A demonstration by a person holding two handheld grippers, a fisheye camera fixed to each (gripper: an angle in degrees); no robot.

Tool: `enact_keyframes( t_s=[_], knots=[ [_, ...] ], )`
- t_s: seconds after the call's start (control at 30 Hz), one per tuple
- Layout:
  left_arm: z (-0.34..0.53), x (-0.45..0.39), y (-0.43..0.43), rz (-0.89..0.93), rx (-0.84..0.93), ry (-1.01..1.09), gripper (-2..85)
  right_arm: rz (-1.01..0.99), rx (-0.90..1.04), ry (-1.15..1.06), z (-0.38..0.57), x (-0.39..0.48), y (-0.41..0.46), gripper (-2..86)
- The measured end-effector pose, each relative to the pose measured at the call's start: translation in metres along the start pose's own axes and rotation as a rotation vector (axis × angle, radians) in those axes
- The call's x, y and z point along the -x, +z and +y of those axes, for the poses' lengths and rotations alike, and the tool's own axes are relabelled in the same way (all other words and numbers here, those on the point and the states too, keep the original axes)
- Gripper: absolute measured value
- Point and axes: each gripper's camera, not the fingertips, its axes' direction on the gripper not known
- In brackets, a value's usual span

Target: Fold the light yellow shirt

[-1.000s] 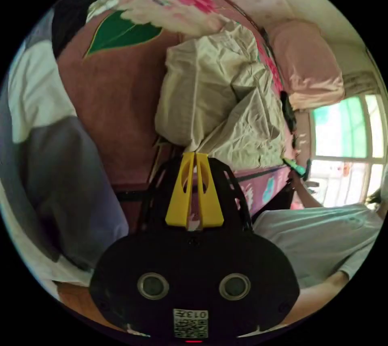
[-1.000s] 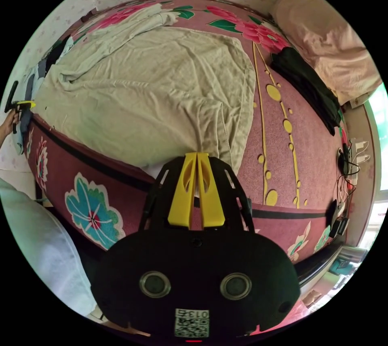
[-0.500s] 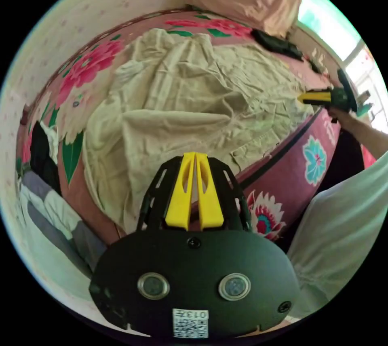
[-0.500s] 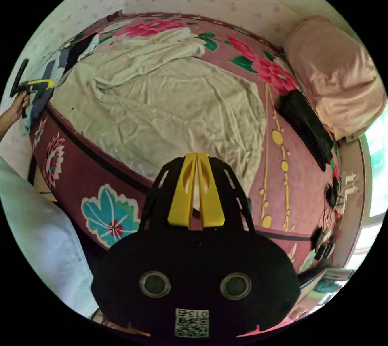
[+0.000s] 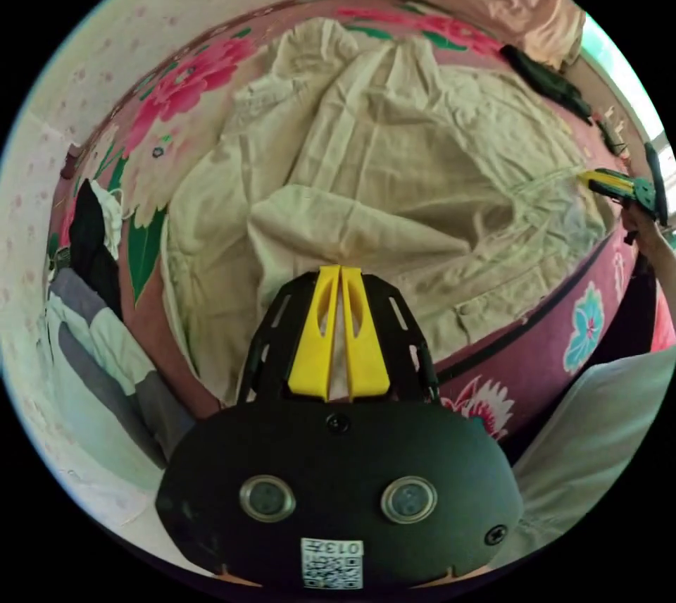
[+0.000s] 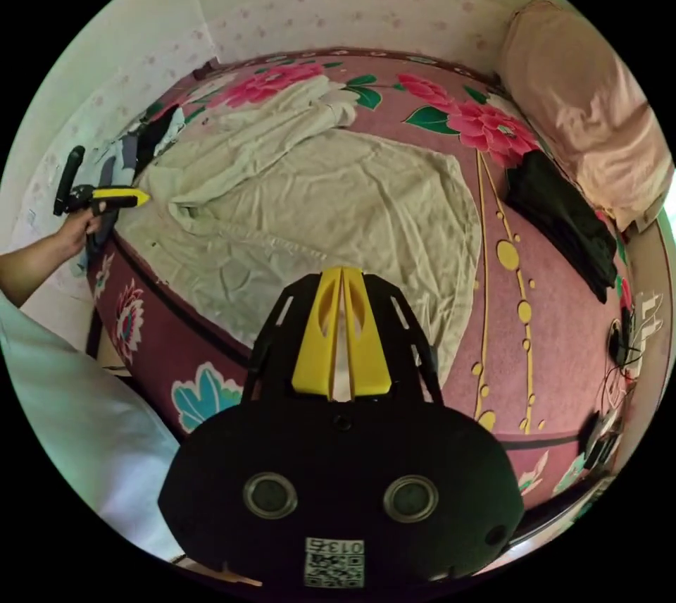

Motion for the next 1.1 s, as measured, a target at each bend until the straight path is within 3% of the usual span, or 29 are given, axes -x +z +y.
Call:
enact_keyframes(
  t_s=[0.03, 0.17, 0.27, 0.37, 0.47, 0.53, 0.67, 0.8, 0.9, 1.03, 1.1],
  knots=[
    [-0.001, 0.003, 0.02, -0.001, 0.087, 0.004, -0.1, 0.021, 0.112, -0.022, -0.002, 0.0, 0.034, 0.0],
    [0.013, 0.034, 0.008, 0.171, 0.076, -0.121, 0.6, -0.013, 0.188, -0.033, -0.012, -0.016, 0.06, 0.6],
    [0.033, 0.051, -0.051, 0.074, -0.162, -0.177, 2.4, -0.024, -0.015, -0.012, -0.041, -0.029, 0.031, 2.1],
    [0.027, 0.066, -0.074, -0.003, -0.29, -0.167, 9.9, -0.039, -0.132, -0.025, -0.107, -0.037, 0.025, 6.8],
    [-0.008, 0.081, -0.044, 0.147, -0.12, -0.078, 10.4, -0.081, -0.185, -0.081, -0.2, -0.034, 0.042, 8.6],
    [-0.018, 0.089, -0.031, 0.182, -0.099, -0.071, 8.8, -0.1, -0.203, -0.114, -0.257, -0.03, 0.06, 9.2],
    [-0.036, 0.092, -0.015, 0.203, -0.035, 0.016, 9.1, -0.349, -0.032, -0.134, -0.385, -0.038, 0.132, 9.4],
    [-0.043, 0.097, -0.004, 0.266, 0.033, 0.048, 9.8, -0.307, 0.199, -0.193, -0.453, -0.029, 0.194, 11.7],
    [-0.042, 0.097, 0.003, 0.282, 0.068, 0.052, 6.8, -0.306, 0.413, -0.284, -0.466, -0.006, 0.236, 7.2],
    [-0.038, 0.099, -0.012, 0.298, 0.078, 0.03, 0.9, -0.23, 0.337, -0.355, -0.476, 0.016, 0.198, 1.7],
    [-0.027, 0.096, -0.033, 0.264, -0.008, 0.03, 0.4, -0.206, 0.232, -0.416, -0.478, 0.023, 0.154, 1.3]
  ],
)
